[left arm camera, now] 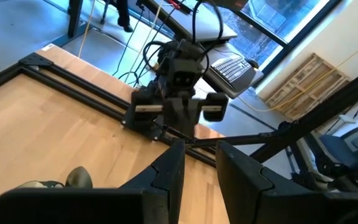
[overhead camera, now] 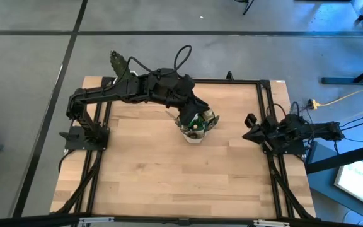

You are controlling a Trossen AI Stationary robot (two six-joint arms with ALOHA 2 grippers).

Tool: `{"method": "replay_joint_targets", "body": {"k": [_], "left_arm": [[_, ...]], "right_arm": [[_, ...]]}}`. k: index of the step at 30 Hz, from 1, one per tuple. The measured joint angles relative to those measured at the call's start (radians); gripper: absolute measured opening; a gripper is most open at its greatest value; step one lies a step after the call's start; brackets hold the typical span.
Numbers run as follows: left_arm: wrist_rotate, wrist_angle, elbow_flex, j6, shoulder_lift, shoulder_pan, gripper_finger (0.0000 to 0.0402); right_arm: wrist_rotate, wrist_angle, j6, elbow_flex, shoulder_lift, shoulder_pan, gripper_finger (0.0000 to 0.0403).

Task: Pick & Place Garden tools in Gardening bag
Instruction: Return to Home Position

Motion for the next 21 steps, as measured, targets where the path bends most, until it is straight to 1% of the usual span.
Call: {"method": "replay_joint_targets", "body": {"k": [2,6,8,15,21], "left_arm": [[0.0,0.0,0.0,-0.001,0.0,0.0,0.0086],[0.0,0.0,0.0,-0.002,0.0,0.0,0.0086],[-0.004,0.0,0.0,-0.003,0.0,0.0,0.0086],[-0.005,-0.004,0.0,-0.001,0.0,0.0,0.0086],[-0.02,-0.035,0.0,0.075,0.0,-0.004,0.0083]], "right_arm": [[0.015,-0.056,0.018,-0.005,0.0,0.0,0.0],[0.023,-0.077,0.048,-0.063,0.0,-0.001,0.0],[0.052,-0.12,0.063,-0.068,0.001,0.0,0.0],[0.081,-0.1,0.038,-0.067,0.0,0.0,0.0],[0.123,-0.149,0.089,-0.067,0.0,0.0,0.0]]}}
